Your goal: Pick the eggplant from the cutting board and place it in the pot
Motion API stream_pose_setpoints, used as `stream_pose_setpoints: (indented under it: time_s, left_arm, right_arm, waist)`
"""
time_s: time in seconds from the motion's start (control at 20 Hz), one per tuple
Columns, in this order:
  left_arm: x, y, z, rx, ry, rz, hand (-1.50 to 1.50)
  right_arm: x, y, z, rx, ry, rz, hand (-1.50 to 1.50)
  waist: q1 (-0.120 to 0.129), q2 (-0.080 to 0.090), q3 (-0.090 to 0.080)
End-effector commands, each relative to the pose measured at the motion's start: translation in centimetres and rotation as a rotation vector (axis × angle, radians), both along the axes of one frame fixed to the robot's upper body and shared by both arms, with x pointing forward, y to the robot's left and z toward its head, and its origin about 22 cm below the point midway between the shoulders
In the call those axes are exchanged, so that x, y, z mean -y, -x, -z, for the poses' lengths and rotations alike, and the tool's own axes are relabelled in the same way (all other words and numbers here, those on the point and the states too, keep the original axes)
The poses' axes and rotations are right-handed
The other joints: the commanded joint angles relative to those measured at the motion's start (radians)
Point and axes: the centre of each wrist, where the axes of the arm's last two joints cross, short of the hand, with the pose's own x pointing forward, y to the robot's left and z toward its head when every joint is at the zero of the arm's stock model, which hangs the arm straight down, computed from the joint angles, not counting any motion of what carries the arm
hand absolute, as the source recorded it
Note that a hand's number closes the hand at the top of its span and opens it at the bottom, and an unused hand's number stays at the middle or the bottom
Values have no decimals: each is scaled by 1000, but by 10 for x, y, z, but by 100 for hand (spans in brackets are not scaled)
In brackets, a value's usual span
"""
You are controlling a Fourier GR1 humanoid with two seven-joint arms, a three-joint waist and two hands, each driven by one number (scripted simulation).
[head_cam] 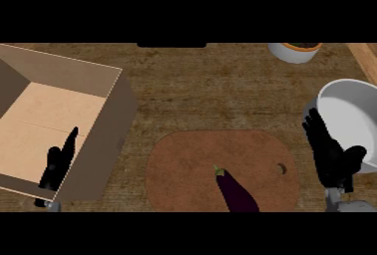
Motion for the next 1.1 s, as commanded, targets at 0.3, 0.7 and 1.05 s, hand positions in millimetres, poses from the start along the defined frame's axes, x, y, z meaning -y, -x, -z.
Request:
stream_pose_setpoints:
  time_s: [0.3, 0.7, 1.05]
  left_arm:
    - [60, -47, -73, 374, 156, 225, 0]
    - [74, -81, -124, 558, 282, 249, 0]
    - [60, -80, -131, 551, 272, 223, 0]
  right_arm:
    - [-86, -65, -132, 408, 296, -925, 150]
    - [-80, -98, -153, 507, 198, -1506, -150]
    - [-78, -118, -192, 512, 519, -1712, -150]
  waist:
    - [161, -50, -27]
    - [87, 39, 2]
    - [64, 22, -1]
